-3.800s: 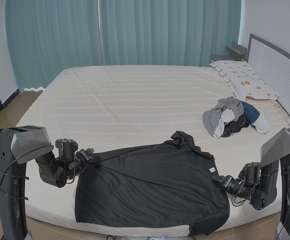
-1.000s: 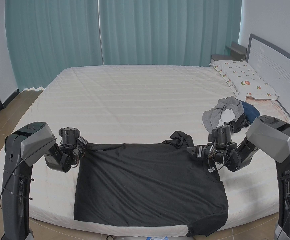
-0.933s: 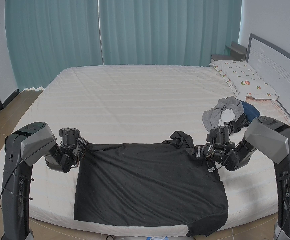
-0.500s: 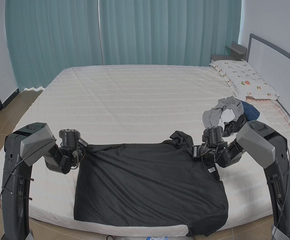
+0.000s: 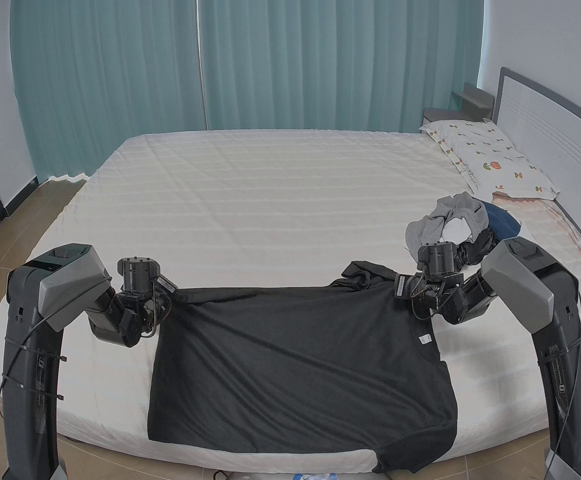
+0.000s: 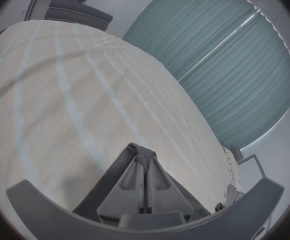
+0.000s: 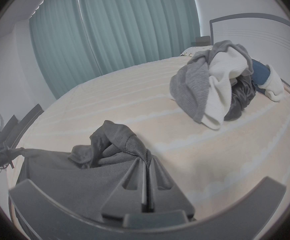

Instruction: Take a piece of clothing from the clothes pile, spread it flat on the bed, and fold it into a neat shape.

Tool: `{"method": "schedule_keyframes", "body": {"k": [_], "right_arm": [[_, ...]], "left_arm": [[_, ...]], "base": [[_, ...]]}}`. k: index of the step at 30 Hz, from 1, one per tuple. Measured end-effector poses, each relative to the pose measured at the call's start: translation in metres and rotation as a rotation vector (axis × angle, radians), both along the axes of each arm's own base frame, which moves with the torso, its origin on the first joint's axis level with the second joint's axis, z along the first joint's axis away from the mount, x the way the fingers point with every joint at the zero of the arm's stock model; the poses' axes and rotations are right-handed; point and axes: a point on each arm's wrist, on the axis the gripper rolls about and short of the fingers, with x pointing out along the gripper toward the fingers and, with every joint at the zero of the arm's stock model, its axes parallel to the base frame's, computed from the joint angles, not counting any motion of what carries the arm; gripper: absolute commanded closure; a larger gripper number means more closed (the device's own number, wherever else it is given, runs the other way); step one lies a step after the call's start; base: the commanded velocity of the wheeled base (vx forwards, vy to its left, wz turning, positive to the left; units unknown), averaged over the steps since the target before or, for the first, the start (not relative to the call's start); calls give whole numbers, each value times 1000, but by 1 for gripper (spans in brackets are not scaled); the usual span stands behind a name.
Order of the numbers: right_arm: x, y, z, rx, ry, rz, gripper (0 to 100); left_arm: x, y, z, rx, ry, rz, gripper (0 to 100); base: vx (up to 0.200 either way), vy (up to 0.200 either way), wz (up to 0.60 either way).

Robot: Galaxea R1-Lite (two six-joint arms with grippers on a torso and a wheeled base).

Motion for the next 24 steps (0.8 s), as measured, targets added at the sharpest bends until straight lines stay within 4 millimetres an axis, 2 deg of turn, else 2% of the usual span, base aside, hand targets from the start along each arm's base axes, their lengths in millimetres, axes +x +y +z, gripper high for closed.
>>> {"method": "schedule_keyframes", "body": {"k": [5, 9, 13, 18, 24], "right_arm": [[6, -25, 4, 55, -7, -80, 100], [11, -37, 10, 104, -39, -133, 100], [18, -43, 22, 148, -146, -165, 100], [22, -46, 21, 159, -179, -180, 100], [31, -47, 17, 156, -204, -199, 100]], "left_arm": [[6, 0, 2, 5, 26, -1, 100], [16, 1, 11, 6, 13, 5, 100], [24, 4, 19, 11, -13, 9, 100], [34, 4, 26, 15, -42, 7, 100], [49, 3, 17, 28, -67, 10, 100]], "base": [[0, 0, 0], [0, 0, 0], [0, 0, 0], [0, 0, 0], [0, 0, 0]]}}
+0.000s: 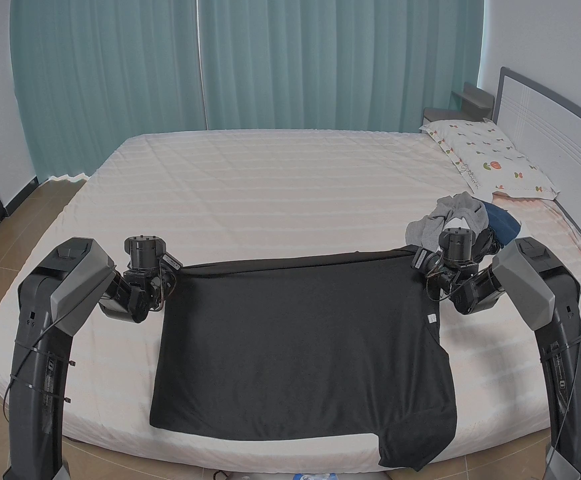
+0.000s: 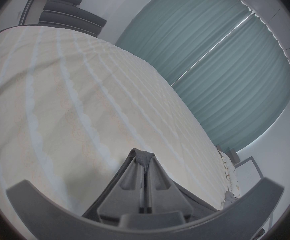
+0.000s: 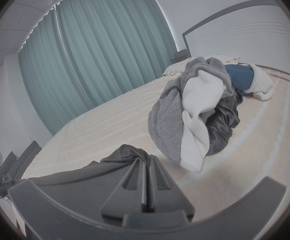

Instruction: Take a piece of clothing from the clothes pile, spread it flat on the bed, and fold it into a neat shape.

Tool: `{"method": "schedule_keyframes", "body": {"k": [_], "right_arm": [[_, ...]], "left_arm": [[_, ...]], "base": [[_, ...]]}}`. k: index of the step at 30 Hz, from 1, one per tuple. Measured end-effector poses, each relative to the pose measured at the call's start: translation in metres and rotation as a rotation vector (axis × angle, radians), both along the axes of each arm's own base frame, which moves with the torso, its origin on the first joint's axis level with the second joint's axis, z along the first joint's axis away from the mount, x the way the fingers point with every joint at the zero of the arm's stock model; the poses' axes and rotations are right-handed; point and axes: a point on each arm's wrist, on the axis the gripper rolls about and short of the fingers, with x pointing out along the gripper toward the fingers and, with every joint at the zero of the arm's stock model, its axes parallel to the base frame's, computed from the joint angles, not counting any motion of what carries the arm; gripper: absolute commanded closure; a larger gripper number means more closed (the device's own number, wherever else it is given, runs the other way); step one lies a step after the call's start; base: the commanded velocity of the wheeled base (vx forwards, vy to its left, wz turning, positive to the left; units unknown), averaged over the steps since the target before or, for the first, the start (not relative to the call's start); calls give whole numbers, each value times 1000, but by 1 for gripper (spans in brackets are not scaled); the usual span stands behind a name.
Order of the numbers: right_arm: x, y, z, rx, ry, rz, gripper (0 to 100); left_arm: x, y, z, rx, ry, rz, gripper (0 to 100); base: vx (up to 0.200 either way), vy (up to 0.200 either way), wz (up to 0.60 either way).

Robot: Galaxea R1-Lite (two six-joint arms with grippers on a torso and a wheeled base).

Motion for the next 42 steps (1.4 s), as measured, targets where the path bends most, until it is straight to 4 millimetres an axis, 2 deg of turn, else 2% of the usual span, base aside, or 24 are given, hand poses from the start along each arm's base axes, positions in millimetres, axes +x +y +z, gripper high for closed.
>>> {"method": "schedule_keyframes", "body": {"k": [4, 5, 7, 8, 21, 28, 33, 42], "right_arm": [[2, 1, -10, -6, 8, -2, 100], [2, 2, -12, -6, 10, 0, 0], [2, 5, -17, -8, 16, 3, 0], [2, 6, -18, -8, 17, 4, 0], [-6, 7, -24, 5, 40, 13, 0], [-27, -6, -12, 68, 85, 18, 0], [-56, -12, -6, 113, 169, 48, 0], [-128, -8, 4, 270, 300, 43, 0]], "left_arm": [[3, 0, -11, 10, 24, 0, 100], [3, 0, -12, 11, 26, 1, 100], [3, 0, -15, 14, 33, 3, 100], [3, 0, -17, 15, 37, 4, 0], [1, -1, -22, 11, 71, -2, 0], [-13, 10, -6, -3, 88, 3, 0], [-35, 17, 9, -32, 113, -32, 0], [-105, 22, 17, -98, 174, -119, 0]], "base": [[0, 0, 0], [0, 0, 0], [0, 0, 0], [0, 0, 0], [0, 0, 0], [0, 0, 0], [0, 0, 0], [0, 0, 0]]}}
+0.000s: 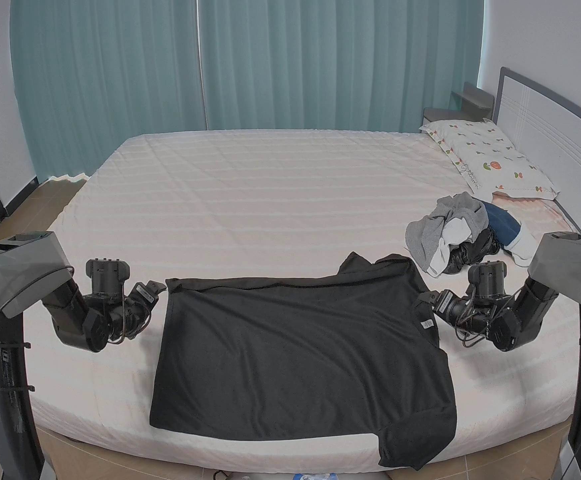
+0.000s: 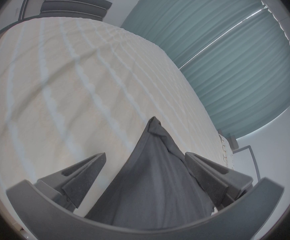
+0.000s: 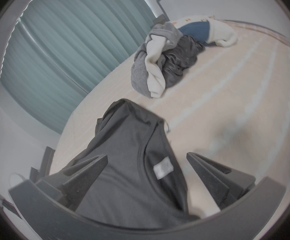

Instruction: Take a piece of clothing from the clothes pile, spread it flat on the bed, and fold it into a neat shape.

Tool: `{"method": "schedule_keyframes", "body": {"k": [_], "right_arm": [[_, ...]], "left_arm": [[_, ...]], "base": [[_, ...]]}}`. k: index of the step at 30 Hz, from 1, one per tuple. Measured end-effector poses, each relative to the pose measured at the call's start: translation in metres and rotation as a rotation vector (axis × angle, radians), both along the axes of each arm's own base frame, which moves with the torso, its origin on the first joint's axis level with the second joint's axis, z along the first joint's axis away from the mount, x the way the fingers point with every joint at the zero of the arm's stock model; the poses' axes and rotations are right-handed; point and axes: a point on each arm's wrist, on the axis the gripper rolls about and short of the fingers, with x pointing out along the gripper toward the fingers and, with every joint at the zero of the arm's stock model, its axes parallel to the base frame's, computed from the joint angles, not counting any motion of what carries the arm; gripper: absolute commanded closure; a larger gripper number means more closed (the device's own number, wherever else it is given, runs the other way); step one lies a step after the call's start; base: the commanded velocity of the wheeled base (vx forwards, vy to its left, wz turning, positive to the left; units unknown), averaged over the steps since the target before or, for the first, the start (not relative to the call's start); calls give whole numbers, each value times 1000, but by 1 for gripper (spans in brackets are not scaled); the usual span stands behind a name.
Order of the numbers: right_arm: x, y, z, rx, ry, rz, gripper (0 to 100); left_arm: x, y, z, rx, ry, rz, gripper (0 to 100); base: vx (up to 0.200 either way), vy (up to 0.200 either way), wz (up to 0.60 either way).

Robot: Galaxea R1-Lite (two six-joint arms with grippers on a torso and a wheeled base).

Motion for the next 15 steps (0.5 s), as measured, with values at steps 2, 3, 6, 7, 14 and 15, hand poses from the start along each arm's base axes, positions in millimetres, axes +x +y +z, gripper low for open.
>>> {"method": "schedule_keyframes", "body": {"k": [2, 3, 6, 7, 14, 15], "right_arm": [[-17, 1, 1, 45, 21, -13, 0], [-26, 2, 2, 69, 27, -19, 0], [-48, 3, 5, 134, 5, -36, 0], [-55, 3, 6, 156, -7, -40, 0], [-93, 2, 10, 266, -108, -5, 0], [-98, 1, 8, 277, -99, 2, 0]], "left_arm": [[-17, 0, 0, -18, 1, -14, 0], [-26, 0, 0, -27, 4, -19, 0], [-53, -1, -2, -52, 29, -29, 0], [-60, -2, -2, -60, 39, -32, 0], [-91, -6, 1, -103, 66, -37, 0], [-95, -7, 1, -106, 70, -39, 0]], "base": [[0, 0, 0], [0, 0, 0], [0, 0, 0], [0, 0, 0], [-57, 0, 0], [-200, 0, 0]]}}
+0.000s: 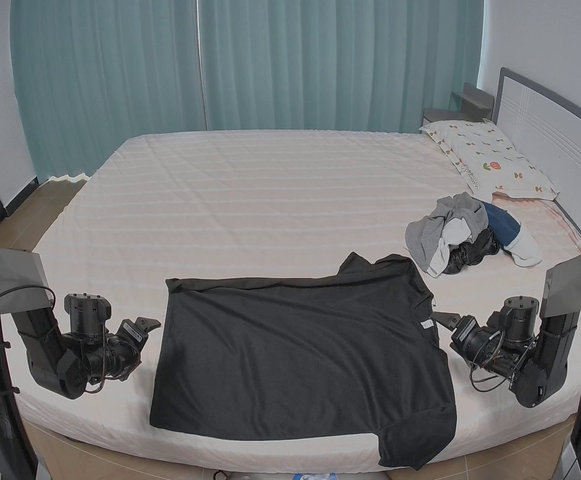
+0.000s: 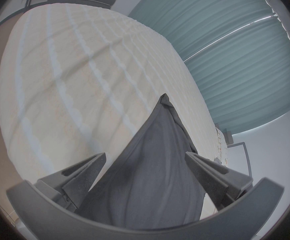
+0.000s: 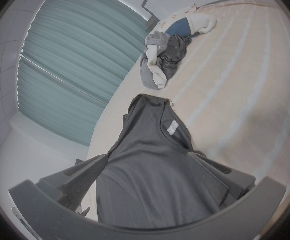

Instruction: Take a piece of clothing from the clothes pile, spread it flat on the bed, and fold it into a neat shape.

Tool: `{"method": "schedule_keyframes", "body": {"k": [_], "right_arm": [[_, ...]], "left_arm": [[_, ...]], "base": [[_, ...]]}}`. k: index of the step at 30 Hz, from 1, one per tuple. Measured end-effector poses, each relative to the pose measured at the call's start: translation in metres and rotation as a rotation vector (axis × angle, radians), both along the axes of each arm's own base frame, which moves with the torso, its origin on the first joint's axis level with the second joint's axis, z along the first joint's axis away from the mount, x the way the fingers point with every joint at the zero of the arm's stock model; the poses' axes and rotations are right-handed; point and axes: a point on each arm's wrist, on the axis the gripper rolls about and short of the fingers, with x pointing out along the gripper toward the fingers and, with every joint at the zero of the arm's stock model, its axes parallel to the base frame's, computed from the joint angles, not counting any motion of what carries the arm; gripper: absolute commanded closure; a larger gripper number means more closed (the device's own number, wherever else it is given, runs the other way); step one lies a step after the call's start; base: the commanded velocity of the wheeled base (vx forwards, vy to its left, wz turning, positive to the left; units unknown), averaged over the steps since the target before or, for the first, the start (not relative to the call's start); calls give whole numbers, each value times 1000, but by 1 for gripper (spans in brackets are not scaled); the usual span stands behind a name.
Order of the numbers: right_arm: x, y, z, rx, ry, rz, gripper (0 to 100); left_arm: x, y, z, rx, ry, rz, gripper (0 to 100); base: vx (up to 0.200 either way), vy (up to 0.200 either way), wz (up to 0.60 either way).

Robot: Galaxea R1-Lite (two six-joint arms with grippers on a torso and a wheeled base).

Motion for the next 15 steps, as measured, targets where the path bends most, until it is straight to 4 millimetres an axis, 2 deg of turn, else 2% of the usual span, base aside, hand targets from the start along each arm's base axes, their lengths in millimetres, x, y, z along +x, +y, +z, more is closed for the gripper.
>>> {"method": "schedule_keyframes", "body": {"k": [6, 14, 15], "right_arm": [[-17, -9, -16, 41, 109, 25, 0], [-21, -16, -22, 49, 142, 16, 0], [-21, -16, -22, 48, 143, 16, 0]], "left_arm": [[-20, -4, 0, -14, 37, -19, 0], [-31, -12, -3, 21, 64, -75, 0], [-33, -14, -3, 37, 68, -95, 0]], "base": [[-200, 0, 0], [-200, 0, 0], [0, 0, 0]]}}
